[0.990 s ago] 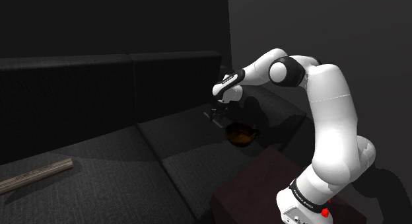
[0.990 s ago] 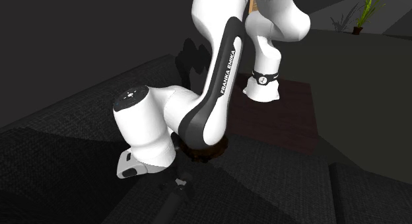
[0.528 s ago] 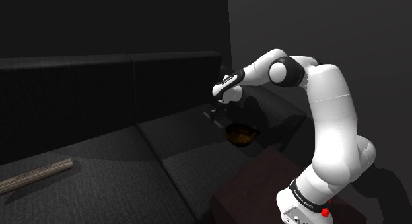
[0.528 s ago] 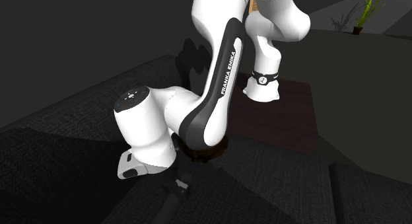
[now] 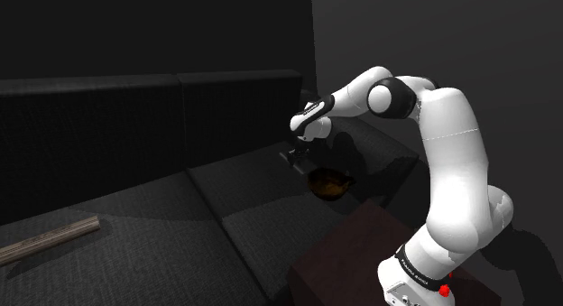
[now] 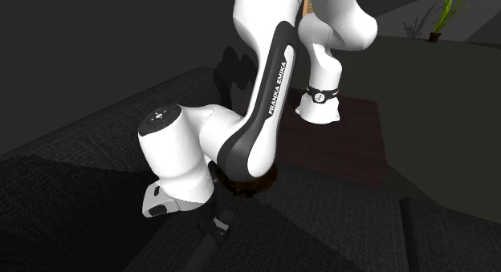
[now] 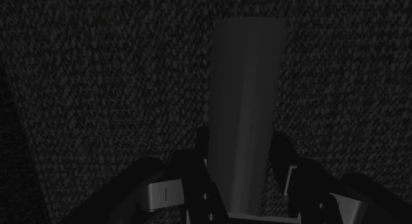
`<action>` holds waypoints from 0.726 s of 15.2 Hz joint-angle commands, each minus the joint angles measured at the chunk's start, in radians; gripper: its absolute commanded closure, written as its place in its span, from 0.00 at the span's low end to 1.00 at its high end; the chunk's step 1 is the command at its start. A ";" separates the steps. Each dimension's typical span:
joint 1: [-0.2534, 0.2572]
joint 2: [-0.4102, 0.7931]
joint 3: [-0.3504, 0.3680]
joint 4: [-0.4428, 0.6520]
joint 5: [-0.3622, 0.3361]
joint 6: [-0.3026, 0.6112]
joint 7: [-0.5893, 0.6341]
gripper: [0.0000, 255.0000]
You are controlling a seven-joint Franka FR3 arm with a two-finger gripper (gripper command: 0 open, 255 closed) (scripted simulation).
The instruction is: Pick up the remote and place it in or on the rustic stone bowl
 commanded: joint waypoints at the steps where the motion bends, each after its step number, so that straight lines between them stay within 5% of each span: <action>1: 0.000 0.001 0.001 -0.001 0.001 0.001 -0.001 1.00; 11: 0.009 -0.109 -0.014 -0.037 -0.015 -0.074 0.017 1.00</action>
